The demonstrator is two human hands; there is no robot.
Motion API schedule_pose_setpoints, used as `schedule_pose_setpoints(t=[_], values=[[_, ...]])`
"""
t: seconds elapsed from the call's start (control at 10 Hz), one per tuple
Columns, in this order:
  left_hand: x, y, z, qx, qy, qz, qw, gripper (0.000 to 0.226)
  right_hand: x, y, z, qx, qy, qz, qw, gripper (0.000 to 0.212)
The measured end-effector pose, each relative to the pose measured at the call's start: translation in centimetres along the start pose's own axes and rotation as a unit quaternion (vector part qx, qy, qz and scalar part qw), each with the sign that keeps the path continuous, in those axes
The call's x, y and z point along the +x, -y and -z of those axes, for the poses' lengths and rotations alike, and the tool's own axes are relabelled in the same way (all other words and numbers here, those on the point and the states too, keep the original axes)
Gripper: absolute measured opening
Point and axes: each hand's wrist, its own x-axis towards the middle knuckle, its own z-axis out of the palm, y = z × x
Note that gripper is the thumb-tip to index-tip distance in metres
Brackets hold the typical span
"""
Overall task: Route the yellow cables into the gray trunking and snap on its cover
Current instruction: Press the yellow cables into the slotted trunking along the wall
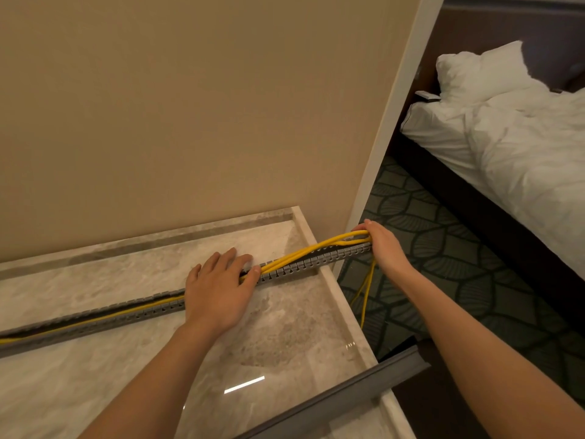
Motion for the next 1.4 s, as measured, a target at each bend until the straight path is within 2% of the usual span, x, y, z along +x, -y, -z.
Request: schedule_pose_setpoints(t=[0.1,0.2,0.3,0.4,0.5,0.7,0.8,1.0,1.1,1.2,1.3,1.4], values=[[0.0,-0.1,0.0,0.003,-0.002,0.001,1.0,0.047,0.0,0.6,0.6,-0.037,0.031,0.016,0.999,0.041],[0.0,-0.1,0.1,0.002,-0.002,0.001,1.0,0.047,-0.3,1.4,1.7,-0.02,0.006,0.068,0.997,0.02],[0.0,-0.1,0.0,0.002,-0.005,0.001,1.0,0.047,-1.0,2.5,2.2,-0.052,0.003,0.144,0.988,0.006],[-0.1,-0.1,0.0,-0.001,-0.002,0.0,1.0,0.047,-2.2,3.7,2.4,-0.142,0.033,0.233,0.961,0.005],[-0.1,0.0,0.1,-0.002,0.0,0.0,1.0,0.047,-3.0,4.3,2.6,-0.213,0.03,0.292,0.932,0.005],[-0.1,0.0,0.1,0.003,0.005,0.0,1.0,0.048,-3.6,3.5,2.9,-0.255,0.017,0.343,0.904,0.003],[-0.1,-0.1,0.0,0.004,0.001,0.0,1.0,0.048,-3.9,3.2,2.8,-0.261,-0.02,0.392,0.882,0.009],[0.0,0.0,-0.1,0.007,-0.004,-0.001,1.0,0.048,-5.9,3.7,0.5,-0.366,0.083,0.491,0.786,0.036],[0.0,0.0,-0.1,0.007,-0.006,-0.003,1.0,0.048,-6.2,4.0,-0.4,-0.394,0.056,0.511,0.762,0.033],[0.0,-0.1,-0.1,0.008,-0.009,-0.004,1.0,0.047,-6.0,4.4,-1.0,-0.398,0.037,0.504,0.766,0.026],[-0.1,-0.1,-0.1,0.01,-0.012,-0.004,1.0,0.047,-6.1,5.2,-1.7,-0.397,0.043,0.49,0.775,0.01],[-0.1,-0.1,-0.1,0.012,-0.008,-0.003,1.0,0.047,-6.3,5.7,-2.1,-0.407,0.049,0.482,0.774,0.007]])
